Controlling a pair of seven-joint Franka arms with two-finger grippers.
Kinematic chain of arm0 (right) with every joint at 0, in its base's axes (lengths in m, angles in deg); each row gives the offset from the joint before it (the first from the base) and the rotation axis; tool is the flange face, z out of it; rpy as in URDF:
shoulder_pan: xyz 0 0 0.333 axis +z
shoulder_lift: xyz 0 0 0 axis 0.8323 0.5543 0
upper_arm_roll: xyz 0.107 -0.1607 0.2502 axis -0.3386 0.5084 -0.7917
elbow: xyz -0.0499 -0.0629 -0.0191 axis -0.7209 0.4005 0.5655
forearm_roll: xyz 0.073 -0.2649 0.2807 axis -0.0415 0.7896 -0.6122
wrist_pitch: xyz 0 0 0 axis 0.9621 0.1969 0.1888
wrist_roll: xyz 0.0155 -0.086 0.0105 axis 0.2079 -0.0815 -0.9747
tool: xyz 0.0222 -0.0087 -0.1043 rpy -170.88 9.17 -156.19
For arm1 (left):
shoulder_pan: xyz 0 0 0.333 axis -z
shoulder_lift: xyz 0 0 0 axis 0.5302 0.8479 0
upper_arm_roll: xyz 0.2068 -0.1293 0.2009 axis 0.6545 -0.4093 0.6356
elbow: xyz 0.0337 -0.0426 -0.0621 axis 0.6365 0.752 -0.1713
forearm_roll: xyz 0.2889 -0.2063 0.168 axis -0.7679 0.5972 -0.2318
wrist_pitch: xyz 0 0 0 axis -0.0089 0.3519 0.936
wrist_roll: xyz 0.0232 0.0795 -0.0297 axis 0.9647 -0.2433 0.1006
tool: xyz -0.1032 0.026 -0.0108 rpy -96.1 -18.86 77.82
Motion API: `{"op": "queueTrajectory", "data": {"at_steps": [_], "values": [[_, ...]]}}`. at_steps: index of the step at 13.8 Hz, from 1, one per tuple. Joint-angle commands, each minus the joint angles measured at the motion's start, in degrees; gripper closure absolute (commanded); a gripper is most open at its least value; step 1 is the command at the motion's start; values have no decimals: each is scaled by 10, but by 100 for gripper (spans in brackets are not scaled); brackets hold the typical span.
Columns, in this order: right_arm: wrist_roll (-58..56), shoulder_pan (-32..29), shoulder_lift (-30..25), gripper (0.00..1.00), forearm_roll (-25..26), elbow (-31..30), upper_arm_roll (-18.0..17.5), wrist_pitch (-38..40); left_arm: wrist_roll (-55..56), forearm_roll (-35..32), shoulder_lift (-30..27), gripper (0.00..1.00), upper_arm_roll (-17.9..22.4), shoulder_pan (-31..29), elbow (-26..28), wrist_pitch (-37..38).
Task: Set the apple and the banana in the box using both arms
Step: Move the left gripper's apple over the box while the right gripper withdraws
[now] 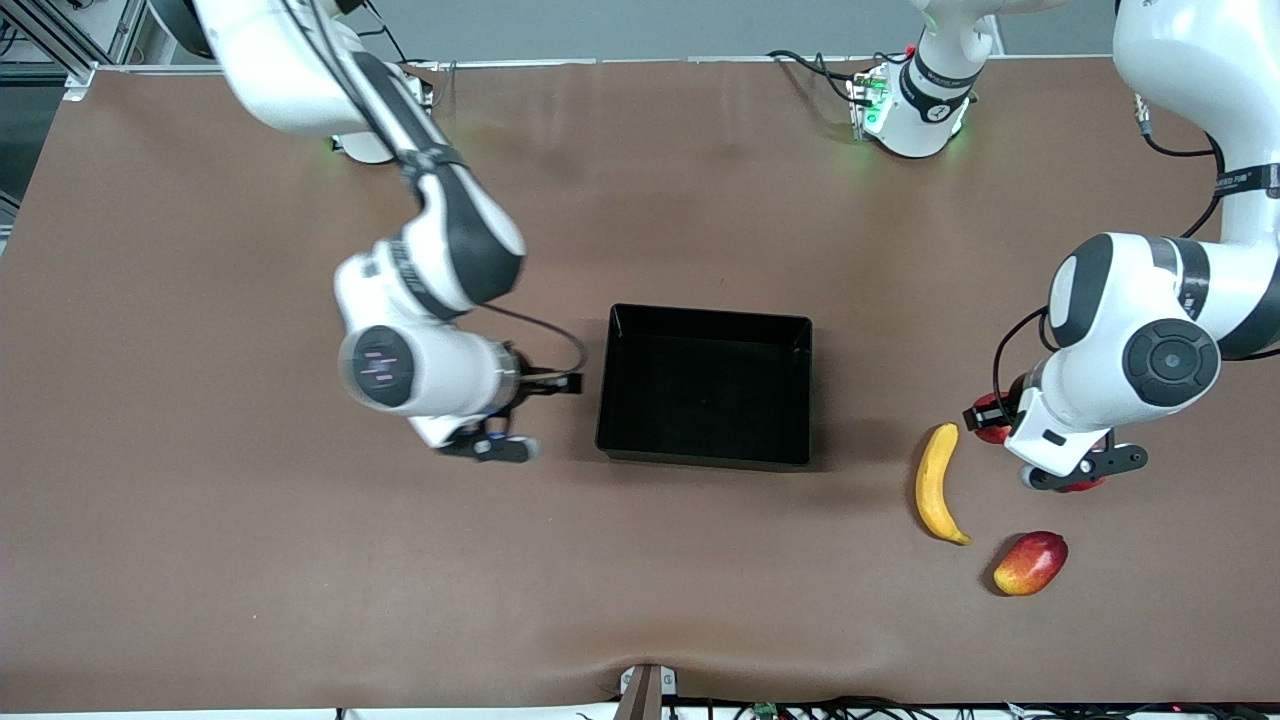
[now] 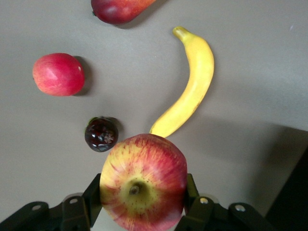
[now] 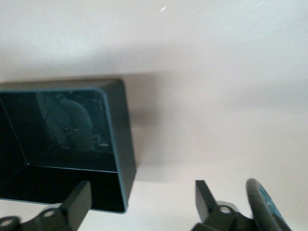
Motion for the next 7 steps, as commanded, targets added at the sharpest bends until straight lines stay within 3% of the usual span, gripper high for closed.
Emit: {"op": "queueTrajectory", "data": {"at_steps": [1,7], "values": [[-28,-44,-5,0,-6,34,13,48,48,0,-12,100,-2,32,7,0],[-99,-184,-82,0,3,37,13,150,125,41,12,100,-2,160,-22,-3]]}}
